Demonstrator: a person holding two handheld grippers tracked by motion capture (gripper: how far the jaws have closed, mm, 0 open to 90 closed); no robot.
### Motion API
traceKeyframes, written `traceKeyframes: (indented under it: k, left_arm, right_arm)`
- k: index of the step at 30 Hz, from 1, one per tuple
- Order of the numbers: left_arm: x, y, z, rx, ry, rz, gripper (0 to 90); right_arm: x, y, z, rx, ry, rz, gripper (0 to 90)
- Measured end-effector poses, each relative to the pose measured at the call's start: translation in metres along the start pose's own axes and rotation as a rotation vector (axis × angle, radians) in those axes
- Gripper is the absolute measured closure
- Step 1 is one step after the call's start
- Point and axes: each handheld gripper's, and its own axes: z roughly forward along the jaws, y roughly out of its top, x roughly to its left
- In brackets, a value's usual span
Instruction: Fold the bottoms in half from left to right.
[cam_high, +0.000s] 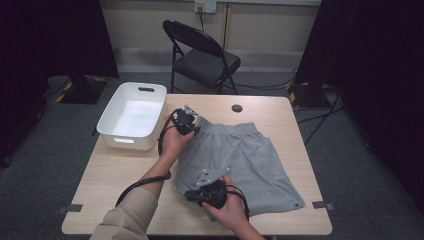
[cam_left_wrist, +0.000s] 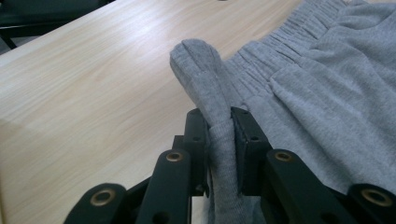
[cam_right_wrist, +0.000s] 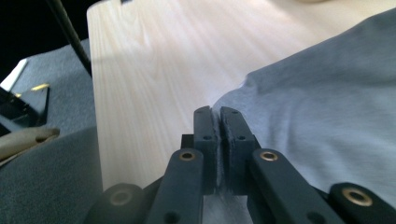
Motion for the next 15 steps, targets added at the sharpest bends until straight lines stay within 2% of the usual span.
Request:
traceKeyframes:
  k: [7,15]
  left_arm:
    - [0.006,0.001,-0.005,0.008,0.008,0.0,77.8]
    - [0.009,0.005,-0.013,0.022,0.019,0.016,78.5]
  right_arm:
    - [-0.012,0.004,-0.025,-0.062,-0.028,0.027,86.1]
    - [-0.013,0.006,-0.034,-0.083,-0.034,0.038,86.1]
